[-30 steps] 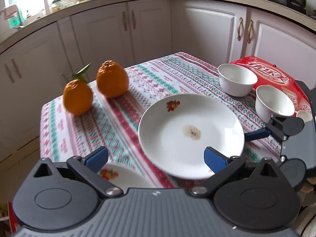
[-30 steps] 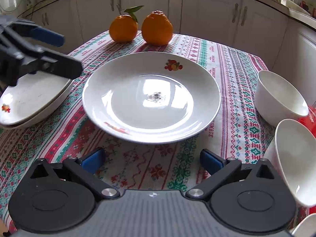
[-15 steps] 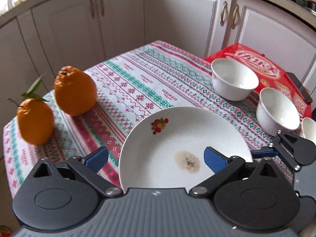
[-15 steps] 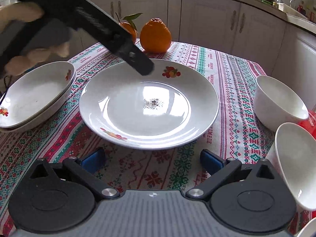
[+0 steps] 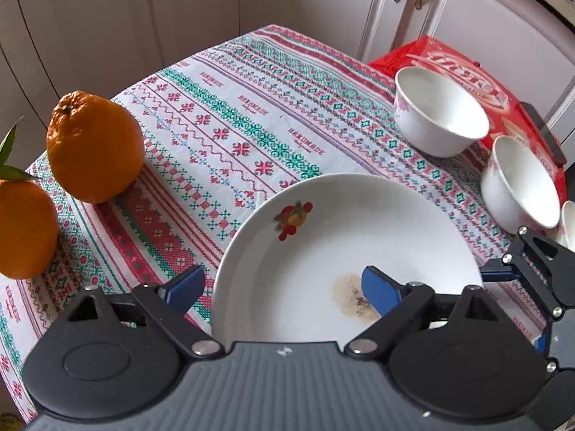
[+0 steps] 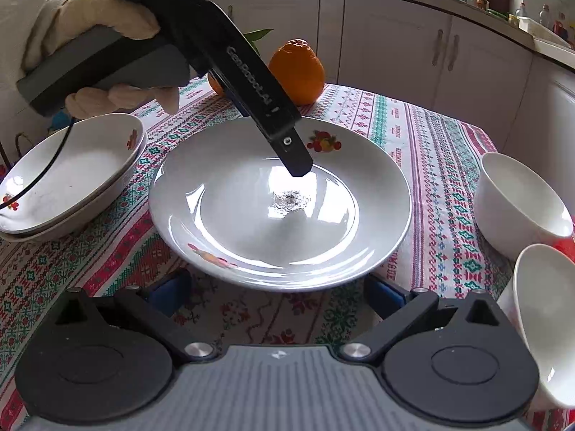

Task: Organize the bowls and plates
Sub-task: 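Move the right tool to the stained white plate while the left tool reaches its rim, then grip the stained plate rim with both tools and lift it off the cloth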

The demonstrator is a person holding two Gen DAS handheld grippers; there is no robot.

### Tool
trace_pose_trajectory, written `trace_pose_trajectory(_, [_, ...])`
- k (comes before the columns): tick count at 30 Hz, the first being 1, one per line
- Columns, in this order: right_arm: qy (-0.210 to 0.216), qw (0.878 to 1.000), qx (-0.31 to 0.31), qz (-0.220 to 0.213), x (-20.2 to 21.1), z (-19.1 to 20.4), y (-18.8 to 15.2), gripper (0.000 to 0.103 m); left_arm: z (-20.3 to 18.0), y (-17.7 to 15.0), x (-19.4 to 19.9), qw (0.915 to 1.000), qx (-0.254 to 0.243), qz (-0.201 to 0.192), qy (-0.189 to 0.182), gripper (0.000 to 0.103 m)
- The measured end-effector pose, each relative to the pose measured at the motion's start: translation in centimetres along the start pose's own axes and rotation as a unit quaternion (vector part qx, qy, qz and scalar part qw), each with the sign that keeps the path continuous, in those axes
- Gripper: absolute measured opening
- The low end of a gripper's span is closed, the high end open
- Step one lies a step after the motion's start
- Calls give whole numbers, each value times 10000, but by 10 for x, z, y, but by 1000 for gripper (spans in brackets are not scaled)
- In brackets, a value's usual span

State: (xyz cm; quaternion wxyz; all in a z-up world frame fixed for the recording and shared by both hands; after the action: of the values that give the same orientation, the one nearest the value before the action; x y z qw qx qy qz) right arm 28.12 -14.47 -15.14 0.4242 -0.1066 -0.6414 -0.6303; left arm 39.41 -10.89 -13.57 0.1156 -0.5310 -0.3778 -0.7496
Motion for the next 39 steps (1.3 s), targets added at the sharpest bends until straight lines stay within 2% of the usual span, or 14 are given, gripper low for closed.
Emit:
trace_pose_trajectory(6, [-16,10000,44,-25,-1,1,2,101,0,4,-8,9997,-65,173,-149,81])
trace_pose_trajectory(11, [-21,10000,-8,-57,-1,-2,4,97,-2,5,-13,9993,-155,274,-177,80])
trace_pose_trajectory(18, [11,10000,-5,-30,-2,-3,5,96,-5,6,-14,9990,-216,319,-239,76])
trace_pose_trajectory(39, [47,10000,3,79,3,1,4,95,-5,1,-5,9993,-112,274,-246,75])
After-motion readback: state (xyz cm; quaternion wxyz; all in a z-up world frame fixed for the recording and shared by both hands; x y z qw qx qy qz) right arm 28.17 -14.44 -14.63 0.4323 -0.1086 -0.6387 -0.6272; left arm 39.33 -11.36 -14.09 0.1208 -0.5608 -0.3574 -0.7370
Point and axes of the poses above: each gripper's, at about its wrist camera, not at the fingertips, and x roughly against the way its jaws point, z to its left, y to its top, the point moved 9 cm from there along -x, roughly the way its jaws point, and after that the axes turned 14 degrees about y, right-handed, at the moved point
